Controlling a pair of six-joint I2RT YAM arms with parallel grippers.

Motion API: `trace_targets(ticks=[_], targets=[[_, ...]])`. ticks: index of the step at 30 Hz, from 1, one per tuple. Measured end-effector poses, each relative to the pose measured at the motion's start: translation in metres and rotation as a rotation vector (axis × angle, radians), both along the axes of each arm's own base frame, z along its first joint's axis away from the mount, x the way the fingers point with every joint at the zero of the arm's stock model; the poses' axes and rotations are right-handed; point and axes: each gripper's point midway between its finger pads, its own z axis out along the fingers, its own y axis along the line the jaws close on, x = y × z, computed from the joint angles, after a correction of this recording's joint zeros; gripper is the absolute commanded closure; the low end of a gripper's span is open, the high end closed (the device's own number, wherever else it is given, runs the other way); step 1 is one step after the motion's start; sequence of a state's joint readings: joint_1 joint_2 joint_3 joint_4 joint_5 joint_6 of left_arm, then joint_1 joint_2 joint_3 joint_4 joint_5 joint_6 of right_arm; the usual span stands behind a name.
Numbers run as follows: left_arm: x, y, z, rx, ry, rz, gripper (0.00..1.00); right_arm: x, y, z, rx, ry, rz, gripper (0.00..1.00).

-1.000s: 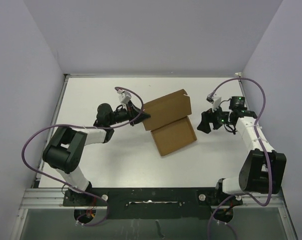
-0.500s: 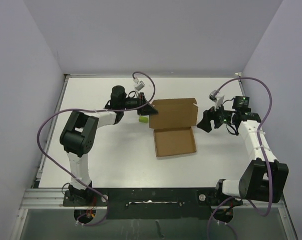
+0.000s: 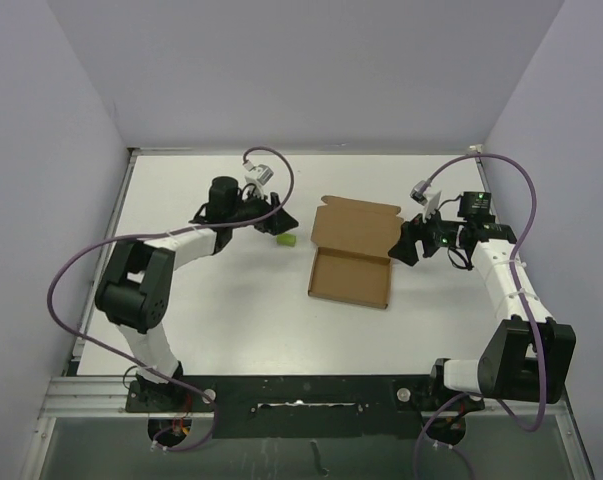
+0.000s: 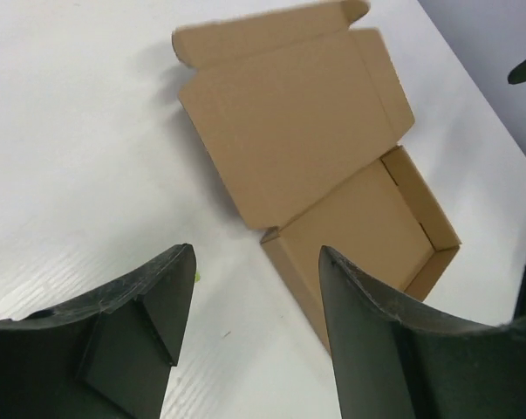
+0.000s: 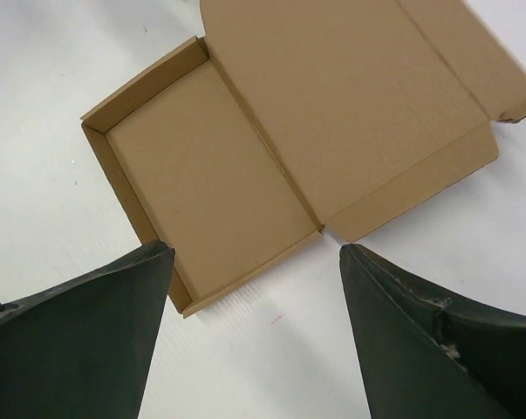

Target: Fold the paper box

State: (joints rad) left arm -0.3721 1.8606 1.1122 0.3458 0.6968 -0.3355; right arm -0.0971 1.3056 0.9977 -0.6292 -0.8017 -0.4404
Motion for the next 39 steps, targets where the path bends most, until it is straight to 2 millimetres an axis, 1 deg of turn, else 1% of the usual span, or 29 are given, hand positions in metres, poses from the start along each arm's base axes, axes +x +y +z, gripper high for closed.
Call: trace_targets(ticks=[2,5,6,7,9,11,14,16,18,20,21,23,25,27,29,33,35,39], targets=[[-0.005,0.018,0.002,0.027,-0.029,0.067,0.44,0.000,0.000,0.000,0.001,0.000,0.001,0.21],[-0.011,0.036,0.004,0.049,-0.046,0.144,0.49,0.000,0.000,0.000,0.000,0.000,0.001,0.21],[-0.012,0.039,0.003,0.052,-0.039,0.164,0.51,0.000,0.000,0.000,0.000,0.000,0.001,0.21],[-0.012,0.041,0.000,0.059,-0.025,0.184,0.56,0.000,0.000,0.000,0.001,0.000,0.001,0.21],[-0.011,0.047,-0.009,0.075,0.027,0.238,0.63,0.000,0.000,0.000,0.000,0.000,0.001,0.21],[-0.012,0.052,-0.017,0.090,0.105,0.298,0.64,0.000,0.000,0.000,0.000,0.000,0.001,0.21],[-0.011,0.057,-0.026,0.112,0.220,0.389,0.58,0.000,0.000,0.000,0.000,0.000,0.001,0.21],[-0.007,0.057,-0.032,0.139,0.280,0.476,0.54,0.000,0.000,0.000,0.000,0.000,0.001,0.21],[-0.010,0.051,-0.039,0.183,0.323,0.549,0.42,0.000,0.000,0.000,0.000,0.000,0.001,0.21],[-0.017,0.042,-0.046,0.236,0.368,0.614,0.27,0.000,0.000,0.000,0.000,0.001,0.001,0.21],[-0.021,0.037,-0.048,0.273,0.394,0.661,0.25,0.000,0.000,0.000,0.000,0.001,0.001,0.20],[-0.023,0.029,-0.047,0.328,0.436,0.738,0.24,0.000,0.000,0.000,0.000,0.001,0.001,0.20],[-0.015,0.022,-0.041,0.354,0.464,0.823,0.24,0.000,0.000,0.000,0.000,0.002,0.001,0.21],[-0.005,0.023,-0.036,0.366,0.485,0.902,0.25,0.000,0.000,0.000,0.000,0.001,0.001,0.20],[0.004,0.029,-0.037,0.384,0.508,0.974,0.26,0.000,0.000,0.000,0.000,0.002,0.001,0.20],[0.008,0.041,-0.053,0.443,0.559,1.064,0.28,0.000,0.001,0.000,0.000,0.001,0.002,0.20],[0.006,0.044,-0.062,0.478,0.583,1.085,0.30,0.000,0.002,0.000,0.000,0.002,0.005,0.20],[0.001,0.047,-0.072,0.517,0.610,1.098,0.33,-0.001,0.002,0.000,0.000,0.001,0.008,0.20]])
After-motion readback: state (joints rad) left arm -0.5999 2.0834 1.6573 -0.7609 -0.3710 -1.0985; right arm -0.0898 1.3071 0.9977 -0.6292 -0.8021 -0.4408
